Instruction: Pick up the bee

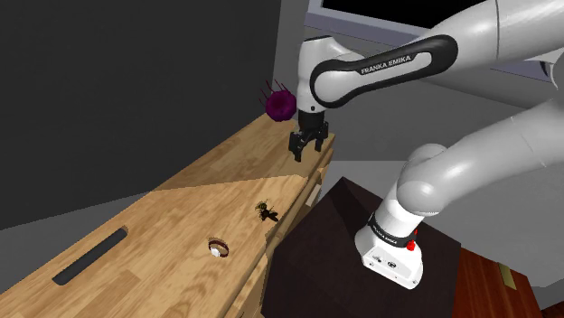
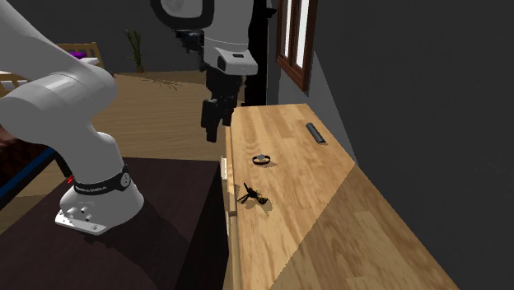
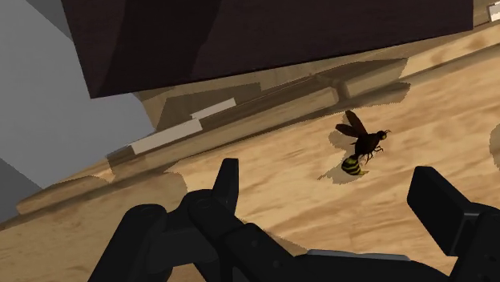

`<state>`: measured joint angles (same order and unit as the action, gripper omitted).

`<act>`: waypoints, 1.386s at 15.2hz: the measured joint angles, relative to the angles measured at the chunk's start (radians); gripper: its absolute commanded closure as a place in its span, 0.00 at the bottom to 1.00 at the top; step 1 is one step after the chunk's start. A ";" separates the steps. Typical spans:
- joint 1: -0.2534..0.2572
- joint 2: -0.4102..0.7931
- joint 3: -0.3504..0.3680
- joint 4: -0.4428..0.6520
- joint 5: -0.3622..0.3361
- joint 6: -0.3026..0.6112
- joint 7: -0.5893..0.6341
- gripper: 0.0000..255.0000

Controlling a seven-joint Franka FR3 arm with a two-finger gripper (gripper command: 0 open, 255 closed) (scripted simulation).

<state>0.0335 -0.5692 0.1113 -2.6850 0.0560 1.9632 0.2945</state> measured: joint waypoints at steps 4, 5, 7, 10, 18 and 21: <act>0.010 0.140 0.040 -0.028 0.017 0.171 0.053 0.00; 0.012 0.175 0.050 -0.032 0.019 0.212 0.067 0.00; 0.015 0.251 0.069 -0.028 0.020 0.287 0.097 0.00; 0.015 0.385 0.097 -0.008 0.007 0.403 0.150 0.00; 0.036 0.760 0.110 0.090 -0.126 0.680 0.336 0.00; 0.068 0.877 0.087 0.144 -0.178 0.742 0.402 0.00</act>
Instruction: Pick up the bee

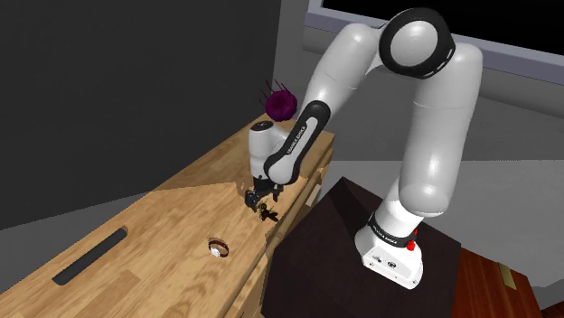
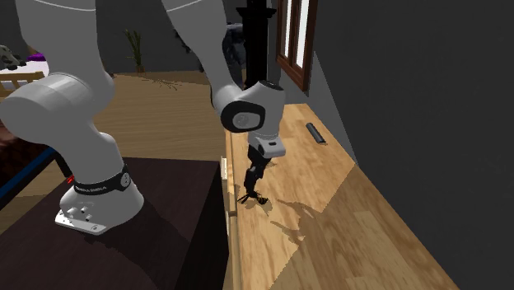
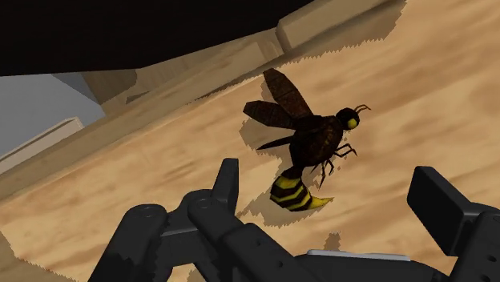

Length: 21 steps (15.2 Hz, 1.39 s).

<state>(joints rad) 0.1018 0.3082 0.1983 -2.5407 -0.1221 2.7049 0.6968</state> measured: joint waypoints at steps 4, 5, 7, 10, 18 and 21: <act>0.020 0.070 -0.023 0.026 -0.029 0.045 0.026 0.00; 0.027 0.089 -0.028 0.033 -0.035 0.056 0.034 0.00; 0.036 0.129 -0.045 0.041 -0.051 0.088 0.042 0.00; 0.042 0.144 -0.050 0.043 -0.056 0.101 0.048 1.00; 0.043 0.146 -0.051 0.045 -0.057 0.102 0.049 1.00; 0.036 0.127 -0.044 0.039 -0.051 0.089 0.043 1.00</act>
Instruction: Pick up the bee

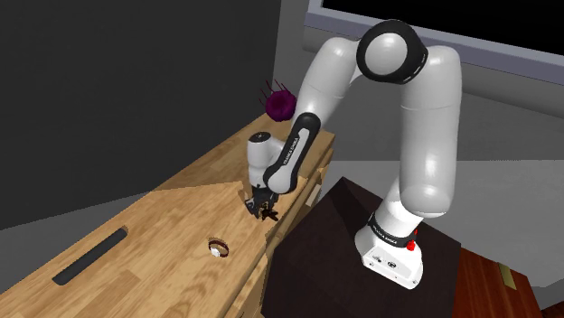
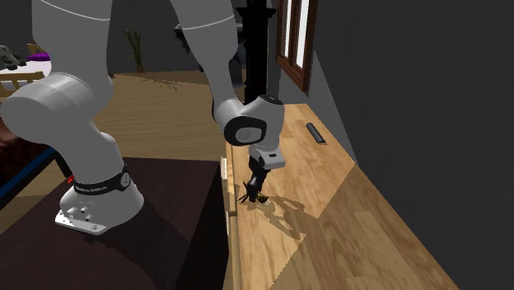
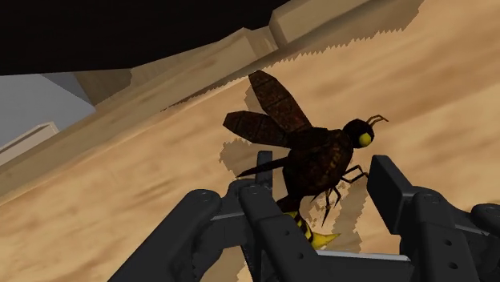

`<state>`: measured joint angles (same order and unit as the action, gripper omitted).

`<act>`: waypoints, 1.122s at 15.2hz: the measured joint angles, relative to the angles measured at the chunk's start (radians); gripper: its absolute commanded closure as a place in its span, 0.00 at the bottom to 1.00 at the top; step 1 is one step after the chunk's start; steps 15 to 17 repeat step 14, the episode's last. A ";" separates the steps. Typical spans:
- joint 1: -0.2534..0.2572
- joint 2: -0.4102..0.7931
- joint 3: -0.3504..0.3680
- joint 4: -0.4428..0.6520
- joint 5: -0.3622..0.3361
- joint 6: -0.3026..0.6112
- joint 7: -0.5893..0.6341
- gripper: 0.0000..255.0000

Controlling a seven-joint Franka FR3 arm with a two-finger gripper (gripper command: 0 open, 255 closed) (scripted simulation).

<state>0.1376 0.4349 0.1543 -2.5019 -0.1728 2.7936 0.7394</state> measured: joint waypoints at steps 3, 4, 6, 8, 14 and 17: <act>-0.013 -0.045 0.017 -0.013 0.016 -0.032 -0.012 1.00; -0.017 -0.062 0.024 -0.016 0.023 -0.047 -0.015 1.00; -0.026 -0.096 0.035 -0.029 0.036 -0.066 -0.026 1.00; -0.035 -0.128 0.046 -0.034 0.051 -0.093 -0.037 1.00; -0.053 -0.215 0.072 -0.049 0.093 -0.163 -0.067 1.00; -0.053 -0.215 0.072 -0.049 0.093 -0.163 -0.067 1.00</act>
